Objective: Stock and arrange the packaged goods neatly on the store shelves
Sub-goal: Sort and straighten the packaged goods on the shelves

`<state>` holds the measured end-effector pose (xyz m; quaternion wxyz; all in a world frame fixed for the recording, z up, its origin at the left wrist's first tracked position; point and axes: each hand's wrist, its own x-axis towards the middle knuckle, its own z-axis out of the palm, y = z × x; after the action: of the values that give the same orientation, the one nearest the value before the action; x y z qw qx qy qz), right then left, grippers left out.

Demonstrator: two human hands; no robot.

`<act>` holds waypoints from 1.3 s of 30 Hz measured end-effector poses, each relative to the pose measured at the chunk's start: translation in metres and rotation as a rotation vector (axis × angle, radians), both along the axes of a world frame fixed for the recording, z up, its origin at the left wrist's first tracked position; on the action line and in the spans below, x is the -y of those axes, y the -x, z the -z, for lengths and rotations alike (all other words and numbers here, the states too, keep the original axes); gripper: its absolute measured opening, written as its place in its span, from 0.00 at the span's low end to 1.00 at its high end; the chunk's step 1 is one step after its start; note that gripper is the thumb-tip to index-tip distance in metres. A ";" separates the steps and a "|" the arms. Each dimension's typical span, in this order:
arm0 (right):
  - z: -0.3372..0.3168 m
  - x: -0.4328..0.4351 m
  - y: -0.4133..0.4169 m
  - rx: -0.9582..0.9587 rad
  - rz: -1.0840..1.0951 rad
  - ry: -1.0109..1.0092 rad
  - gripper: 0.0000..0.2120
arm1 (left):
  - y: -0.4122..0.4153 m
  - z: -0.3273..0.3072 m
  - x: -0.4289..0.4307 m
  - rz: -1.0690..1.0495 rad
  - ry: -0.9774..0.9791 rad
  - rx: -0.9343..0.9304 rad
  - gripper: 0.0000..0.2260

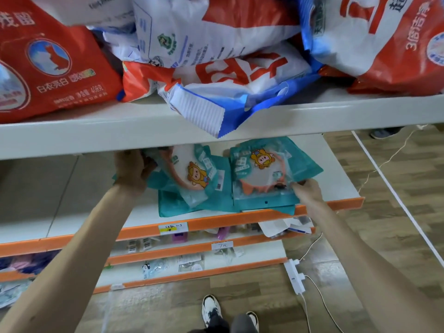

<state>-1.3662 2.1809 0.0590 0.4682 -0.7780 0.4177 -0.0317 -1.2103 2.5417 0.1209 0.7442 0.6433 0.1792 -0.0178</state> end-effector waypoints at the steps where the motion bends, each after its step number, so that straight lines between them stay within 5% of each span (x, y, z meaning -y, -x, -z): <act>1: 0.003 0.003 0.001 -0.032 -0.032 0.039 0.09 | 0.001 0.007 -0.003 -0.019 -0.048 -0.055 0.06; 8: 0.016 0.006 -0.007 -0.292 -0.192 0.426 0.18 | -0.002 0.081 -0.036 0.103 -0.209 -0.175 0.14; 13: 0.019 0.003 -0.032 -0.085 -0.465 0.668 0.28 | 0.007 0.077 -0.019 0.145 -0.341 -0.064 0.25; 16: 0.021 0.000 -0.051 -0.194 -0.451 0.564 0.35 | 0.010 0.082 -0.012 0.020 -0.371 -0.103 0.27; 19: 0.029 -0.004 -0.058 -0.328 -0.332 0.422 0.38 | 0.015 0.105 -0.008 0.046 -0.525 -0.256 0.43; 23: 0.019 -0.010 -0.048 -0.218 -0.116 -0.015 0.17 | 0.035 0.093 0.021 0.165 -0.408 -0.327 0.18; 27: 0.003 0.000 -0.043 0.007 0.243 -0.366 0.10 | 0.032 0.087 0.033 0.101 -0.388 -0.271 0.18; 30: -0.005 -0.011 -0.034 0.218 0.464 -0.830 0.05 | 0.032 0.077 0.033 -0.015 -0.452 -0.195 0.17; 35: -0.017 -0.043 -0.004 -0.181 -0.047 -0.948 0.14 | 0.025 0.071 0.022 0.007 -0.334 -0.160 0.14; 37: -0.028 -0.044 -0.003 -0.298 -0.336 -0.855 0.17 | 0.022 0.071 0.015 0.038 -0.291 -0.150 0.12; 39: -0.032 -0.036 -0.017 -0.206 -0.415 -0.638 0.15 | 0.021 0.073 0.007 0.071 -0.281 -0.140 0.13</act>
<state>-1.3492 2.2170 0.0909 0.6383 -0.6606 0.2851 0.2735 -1.2310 2.5346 0.0479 0.6313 0.7442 0.2086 -0.0637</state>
